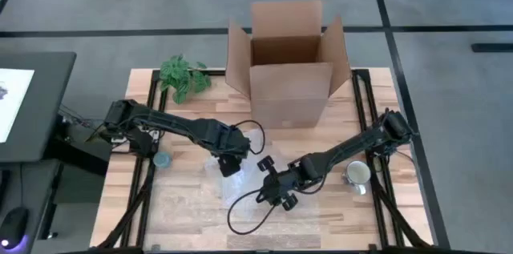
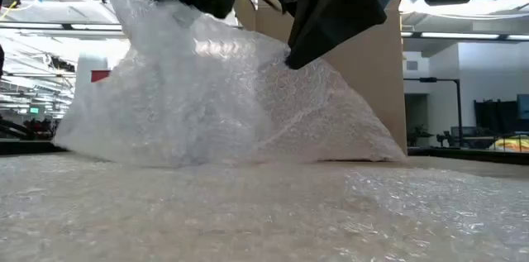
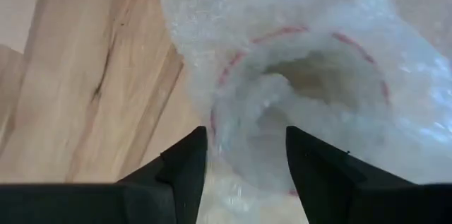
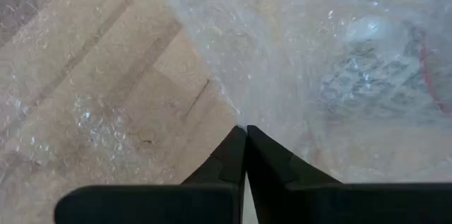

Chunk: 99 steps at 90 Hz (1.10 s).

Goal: Wrap mug
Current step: Wrap the white mug with bubble wrap

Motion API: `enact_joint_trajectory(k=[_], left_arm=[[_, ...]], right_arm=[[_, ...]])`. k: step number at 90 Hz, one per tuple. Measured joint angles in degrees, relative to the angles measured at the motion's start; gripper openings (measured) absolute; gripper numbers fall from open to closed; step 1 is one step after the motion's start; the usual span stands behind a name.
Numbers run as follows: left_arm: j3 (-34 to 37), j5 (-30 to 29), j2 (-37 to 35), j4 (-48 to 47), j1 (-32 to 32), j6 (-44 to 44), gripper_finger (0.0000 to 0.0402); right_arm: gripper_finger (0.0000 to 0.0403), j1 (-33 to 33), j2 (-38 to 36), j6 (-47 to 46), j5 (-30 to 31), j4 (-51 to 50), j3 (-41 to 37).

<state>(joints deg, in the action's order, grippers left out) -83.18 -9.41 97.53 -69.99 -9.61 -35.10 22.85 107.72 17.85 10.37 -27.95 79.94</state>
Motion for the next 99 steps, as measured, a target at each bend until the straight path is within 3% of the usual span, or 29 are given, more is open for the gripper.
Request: enact_joint_trajectory(k=[25, 44, 62, 80, 99], left_arm=[[-6.8, 2.4, -2.4, -6.9, -0.4, -4.9, 0.0169], [-9.2, 6.5, -4.1, -8.0, -5.1, -4.4, 0.0169], [-9.2, 8.3, -6.8, -10.1, -13.0, -14.0, 0.0169], [-9.2, 9.0, -8.0, -3.8, -24.4, -25.7, 0.0169], [-9.2, 0.3, -3.0, 3.1, -34.1, -34.7, 0.0169]], right_arm=[[0.0, -1.0, -1.2, 3.2, 0.0, -0.2, 1.8], [0.0, -3.5, -1.3, 11.1, -1.4, -1.0, 7.8], [0.0, -7.4, -1.3, 11.6, -3.9, -0.8, 8.1], [0.0, -10.0, -1.3, 10.7, -9.0, 0.8, 8.1], [0.0, -10.7, -0.6, 10.5, -12.4, 2.5, 7.6]])
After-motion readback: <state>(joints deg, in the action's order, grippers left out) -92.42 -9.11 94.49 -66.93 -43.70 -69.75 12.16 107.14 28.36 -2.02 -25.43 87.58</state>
